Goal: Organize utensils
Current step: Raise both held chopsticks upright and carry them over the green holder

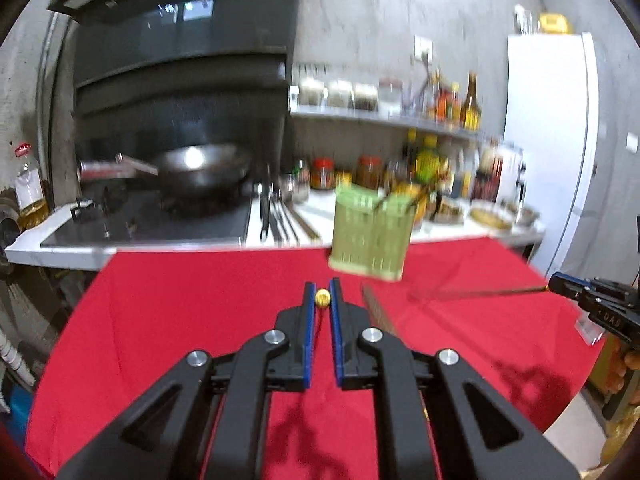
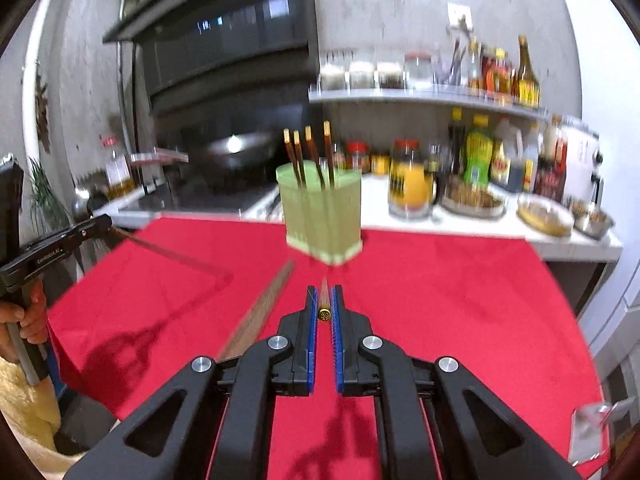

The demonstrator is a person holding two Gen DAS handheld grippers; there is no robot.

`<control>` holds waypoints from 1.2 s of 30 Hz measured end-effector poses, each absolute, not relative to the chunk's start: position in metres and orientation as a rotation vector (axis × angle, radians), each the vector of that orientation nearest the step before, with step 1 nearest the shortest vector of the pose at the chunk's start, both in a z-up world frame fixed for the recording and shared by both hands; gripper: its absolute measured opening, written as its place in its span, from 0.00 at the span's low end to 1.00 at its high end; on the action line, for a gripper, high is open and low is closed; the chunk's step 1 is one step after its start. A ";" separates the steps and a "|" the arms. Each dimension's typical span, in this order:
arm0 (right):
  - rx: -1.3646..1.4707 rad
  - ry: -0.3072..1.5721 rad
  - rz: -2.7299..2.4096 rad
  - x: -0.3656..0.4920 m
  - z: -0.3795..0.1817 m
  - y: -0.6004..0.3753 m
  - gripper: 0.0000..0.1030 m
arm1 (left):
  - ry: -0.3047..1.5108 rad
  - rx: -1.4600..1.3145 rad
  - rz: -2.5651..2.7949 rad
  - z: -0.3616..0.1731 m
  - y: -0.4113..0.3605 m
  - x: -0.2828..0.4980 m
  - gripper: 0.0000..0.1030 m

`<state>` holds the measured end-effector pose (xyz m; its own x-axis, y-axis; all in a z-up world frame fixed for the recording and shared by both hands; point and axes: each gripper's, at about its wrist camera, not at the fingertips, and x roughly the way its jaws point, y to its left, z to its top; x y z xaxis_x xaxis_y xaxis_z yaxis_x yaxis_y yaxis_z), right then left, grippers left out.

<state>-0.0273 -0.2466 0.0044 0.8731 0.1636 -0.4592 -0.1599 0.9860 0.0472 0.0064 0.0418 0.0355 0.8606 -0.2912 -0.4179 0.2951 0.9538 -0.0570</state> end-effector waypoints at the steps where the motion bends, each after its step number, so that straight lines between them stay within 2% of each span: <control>1: 0.004 0.454 0.169 -0.029 0.015 -0.246 0.07 | 0.424 0.004 -0.310 0.041 0.044 0.005 0.06; 7: -0.017 0.360 0.159 -0.034 0.058 -0.246 0.07 | 0.354 -0.027 -0.315 0.067 0.051 -0.001 0.06; 18: -0.026 0.353 0.151 -0.021 0.070 -0.246 0.07 | 0.350 -0.023 -0.299 0.062 0.051 0.003 0.06; 23: -0.017 0.410 0.144 -0.003 0.054 -0.246 0.07 | 0.379 0.023 -0.274 0.054 0.042 0.012 0.07; 30: 0.014 0.618 0.147 0.039 -0.014 -0.245 0.06 | 0.528 0.037 -0.289 0.018 0.031 0.036 0.07; 36: 0.026 0.632 0.141 0.038 -0.019 -0.247 0.06 | 0.587 0.048 -0.281 0.001 0.030 0.043 0.07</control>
<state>0.0381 -0.2474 -0.0191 0.7975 0.1391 -0.5871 -0.1231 0.9901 0.0674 0.0431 0.0300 0.0015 0.7958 -0.2477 -0.5526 0.2747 0.9609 -0.0353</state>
